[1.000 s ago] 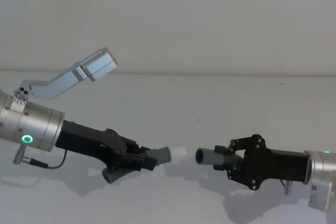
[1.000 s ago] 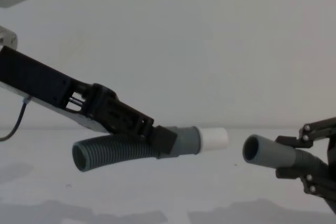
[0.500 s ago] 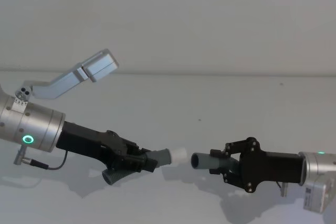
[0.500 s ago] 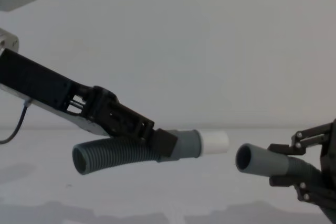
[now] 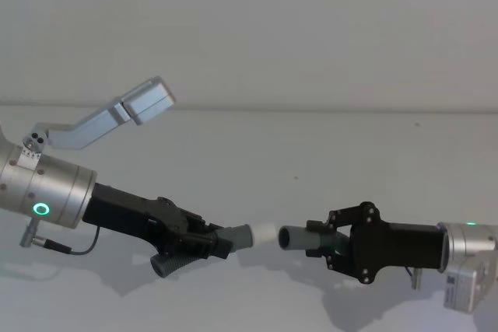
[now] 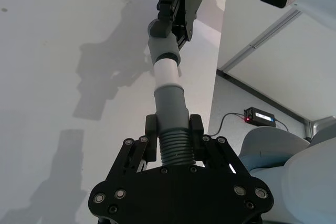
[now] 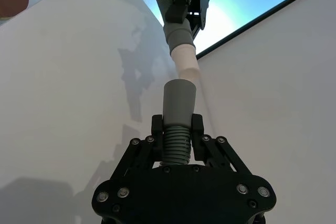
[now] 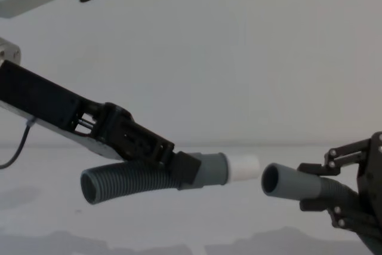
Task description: Use both hands to pick up one end of the pipe from the table, align the ends, and insert them.
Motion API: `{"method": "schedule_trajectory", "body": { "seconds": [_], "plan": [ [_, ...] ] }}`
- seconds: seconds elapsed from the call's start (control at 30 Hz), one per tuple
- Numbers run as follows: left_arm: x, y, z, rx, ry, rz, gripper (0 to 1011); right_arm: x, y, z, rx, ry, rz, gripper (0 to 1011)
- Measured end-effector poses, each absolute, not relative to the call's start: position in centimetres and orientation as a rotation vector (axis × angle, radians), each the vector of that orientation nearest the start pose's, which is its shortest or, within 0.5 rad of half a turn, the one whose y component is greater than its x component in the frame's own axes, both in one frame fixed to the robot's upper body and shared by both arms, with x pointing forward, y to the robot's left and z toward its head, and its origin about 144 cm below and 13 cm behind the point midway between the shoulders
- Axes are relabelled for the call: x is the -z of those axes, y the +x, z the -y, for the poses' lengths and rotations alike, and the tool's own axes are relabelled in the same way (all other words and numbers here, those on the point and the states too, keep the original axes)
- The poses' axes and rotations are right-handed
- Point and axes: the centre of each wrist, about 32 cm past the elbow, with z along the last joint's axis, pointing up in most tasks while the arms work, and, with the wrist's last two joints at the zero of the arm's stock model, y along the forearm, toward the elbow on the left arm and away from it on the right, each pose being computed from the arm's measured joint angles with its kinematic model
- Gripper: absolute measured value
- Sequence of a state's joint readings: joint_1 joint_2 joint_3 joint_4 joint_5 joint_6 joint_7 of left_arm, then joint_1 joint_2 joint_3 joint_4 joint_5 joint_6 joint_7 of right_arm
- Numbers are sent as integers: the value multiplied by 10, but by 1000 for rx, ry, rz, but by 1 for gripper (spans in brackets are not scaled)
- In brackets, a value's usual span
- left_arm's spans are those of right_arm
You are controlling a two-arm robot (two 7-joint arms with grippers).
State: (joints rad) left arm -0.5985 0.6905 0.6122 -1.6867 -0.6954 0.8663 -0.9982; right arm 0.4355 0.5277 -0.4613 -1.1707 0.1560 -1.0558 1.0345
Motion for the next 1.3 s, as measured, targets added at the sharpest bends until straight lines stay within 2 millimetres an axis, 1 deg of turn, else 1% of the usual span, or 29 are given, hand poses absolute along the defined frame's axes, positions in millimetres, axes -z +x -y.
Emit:
{"method": "schedule_trajectory", "body": {
  "seconds": [1.3],
  "plan": [
    [-1316, 541, -250, -103, 475, -457, 349, -1176, 557, 312, 44, -105, 972, 277]
  ]
}}
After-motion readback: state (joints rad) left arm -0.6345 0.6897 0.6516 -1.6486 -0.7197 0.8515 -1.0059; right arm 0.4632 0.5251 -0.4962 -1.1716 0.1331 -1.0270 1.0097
